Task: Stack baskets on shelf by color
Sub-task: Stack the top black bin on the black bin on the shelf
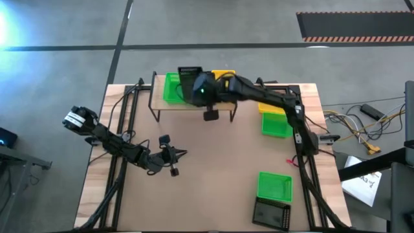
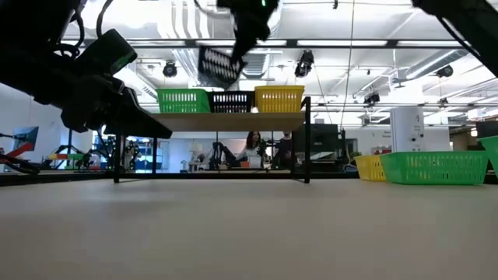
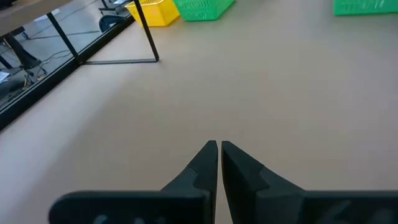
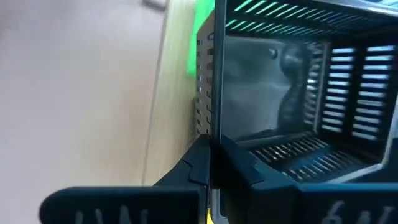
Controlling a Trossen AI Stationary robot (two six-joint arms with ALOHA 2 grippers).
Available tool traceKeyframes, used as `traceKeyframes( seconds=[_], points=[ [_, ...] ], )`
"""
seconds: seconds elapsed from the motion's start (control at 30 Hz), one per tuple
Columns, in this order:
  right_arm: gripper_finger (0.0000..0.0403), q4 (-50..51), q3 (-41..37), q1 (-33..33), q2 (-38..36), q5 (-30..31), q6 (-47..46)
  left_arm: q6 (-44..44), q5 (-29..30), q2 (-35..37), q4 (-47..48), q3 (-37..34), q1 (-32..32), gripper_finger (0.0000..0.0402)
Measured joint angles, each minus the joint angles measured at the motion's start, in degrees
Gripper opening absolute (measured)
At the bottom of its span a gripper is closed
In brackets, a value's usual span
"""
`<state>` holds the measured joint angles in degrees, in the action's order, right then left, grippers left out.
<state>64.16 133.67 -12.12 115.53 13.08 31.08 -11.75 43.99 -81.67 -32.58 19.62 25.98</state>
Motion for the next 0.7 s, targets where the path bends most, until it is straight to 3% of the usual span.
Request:
traceKeyframes(
  seconds=[0.17, 0.47, 0.7],
  points=[
    [0.0012, 3.7, -0.1, -3.5, 1.4, -1.1, -2.4, 0.0, 0.0, 0.0, -0.3, 0.0, 0.0, 0.0005],
    [0.0013, 3.1, -0.1, -3.5, 1.4, -1.1, -3.1, 0.1, 0.0, 0.0, -0.9, 0.0, 0.0, 0.0005],
    [0.0031, 4.0, -0.1, -3.5, 1.2, 3.0, -4.4, 0.1, 0.0, 0.0, -1.4, 0.0, 0.0, 0.0005]
  ],
)
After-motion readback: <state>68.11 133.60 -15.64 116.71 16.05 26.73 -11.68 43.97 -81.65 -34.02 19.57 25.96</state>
